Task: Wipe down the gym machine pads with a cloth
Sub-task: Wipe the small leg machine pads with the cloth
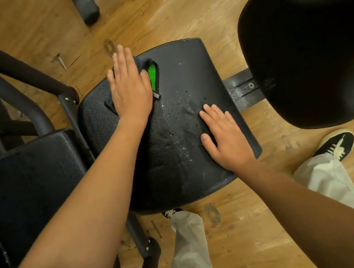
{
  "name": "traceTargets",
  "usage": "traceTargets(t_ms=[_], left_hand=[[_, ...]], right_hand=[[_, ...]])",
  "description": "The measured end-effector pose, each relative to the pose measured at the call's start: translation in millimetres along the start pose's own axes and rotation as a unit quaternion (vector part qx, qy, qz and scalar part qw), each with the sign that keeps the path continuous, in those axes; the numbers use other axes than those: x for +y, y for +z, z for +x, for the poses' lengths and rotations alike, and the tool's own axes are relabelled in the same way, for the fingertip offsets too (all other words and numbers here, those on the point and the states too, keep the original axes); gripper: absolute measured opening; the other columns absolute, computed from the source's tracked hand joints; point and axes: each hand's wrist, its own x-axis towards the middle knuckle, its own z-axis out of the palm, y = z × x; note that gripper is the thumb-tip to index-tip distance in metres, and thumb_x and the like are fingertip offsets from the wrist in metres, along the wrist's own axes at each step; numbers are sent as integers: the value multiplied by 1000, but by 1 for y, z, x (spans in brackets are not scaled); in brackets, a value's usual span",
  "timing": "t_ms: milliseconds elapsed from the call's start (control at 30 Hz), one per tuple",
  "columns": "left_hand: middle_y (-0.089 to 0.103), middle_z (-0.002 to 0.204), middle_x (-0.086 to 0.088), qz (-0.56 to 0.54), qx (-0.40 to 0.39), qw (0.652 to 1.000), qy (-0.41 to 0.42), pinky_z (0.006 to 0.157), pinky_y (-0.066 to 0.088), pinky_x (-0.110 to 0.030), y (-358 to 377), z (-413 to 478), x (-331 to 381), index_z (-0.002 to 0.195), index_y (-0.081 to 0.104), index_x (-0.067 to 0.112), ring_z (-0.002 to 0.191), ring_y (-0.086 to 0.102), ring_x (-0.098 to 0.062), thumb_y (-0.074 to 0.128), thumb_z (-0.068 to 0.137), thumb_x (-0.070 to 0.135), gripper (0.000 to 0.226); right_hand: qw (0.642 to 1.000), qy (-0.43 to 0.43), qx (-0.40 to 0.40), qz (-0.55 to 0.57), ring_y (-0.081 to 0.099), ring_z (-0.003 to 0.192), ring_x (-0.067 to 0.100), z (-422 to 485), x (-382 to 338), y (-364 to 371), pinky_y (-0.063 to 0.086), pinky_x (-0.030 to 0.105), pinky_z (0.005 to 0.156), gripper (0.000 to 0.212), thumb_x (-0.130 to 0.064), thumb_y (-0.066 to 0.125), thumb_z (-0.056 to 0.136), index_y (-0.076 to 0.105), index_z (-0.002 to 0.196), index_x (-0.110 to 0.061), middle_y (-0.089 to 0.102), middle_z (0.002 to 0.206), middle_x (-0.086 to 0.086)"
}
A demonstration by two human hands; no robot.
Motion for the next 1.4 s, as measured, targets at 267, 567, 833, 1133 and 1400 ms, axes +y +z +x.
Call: traceTargets(t_ms=[267, 567, 833, 1133, 1400], left_hand=[[3, 171, -6, -9, -9, 1000, 0, 127, 7, -42, 5, -27, -1, 163, 10, 10, 157, 3, -20, 30, 107, 31, 63], [0, 171, -6, 18, -29, 999, -10, 126, 9, -45, 11, -83, 0, 163, 7, 9, 158, 2, -21, 30, 108, 32, 63], [2, 171, -8, -7, -12, 1000, -22, 126, 7, -44, 11, -16, 16, 162, 8, 8, 158, 2, -23, 30, 108, 30, 63], [0, 171, -6, -12, -47, 997, -58, 127, 12, -44, 16, -146, 11, 163, 6, 9, 158, 1, -20, 31, 109, 31, 63], [1, 171, -5, 14, -84, 992, -98, 124, 16, -45, 21, -229, 17, 162, 7, 10, 157, 5, -20, 21, 106, 37, 64]], right_hand=[[1000, 13, 1, -5, 7, 158, 14, 1, 1, -1, 7, 46, 129, 60, -36, 45, 105, 31, 160, -19, 20, 170, -1], [1000, 20, 3, 7, 8, 158, 13, 1, 0, -1, 10, 48, 129, 59, -39, 41, 104, 32, 159, -21, 23, 169, -2], [1000, 22, 0, 2, 7, 158, 13, 1, 1, 0, 9, 47, 129, 59, -39, 41, 105, 31, 160, -22, 22, 169, -3], [1000, 24, -5, 1, 7, 158, 13, 1, 0, -2, 8, 46, 129, 59, -41, 39, 105, 30, 160, -22, 21, 170, -3], [1000, 24, -2, 12, 8, 158, 13, 0, -1, -3, 8, 46, 129, 58, -38, 41, 105, 33, 159, -20, 23, 169, -1]])
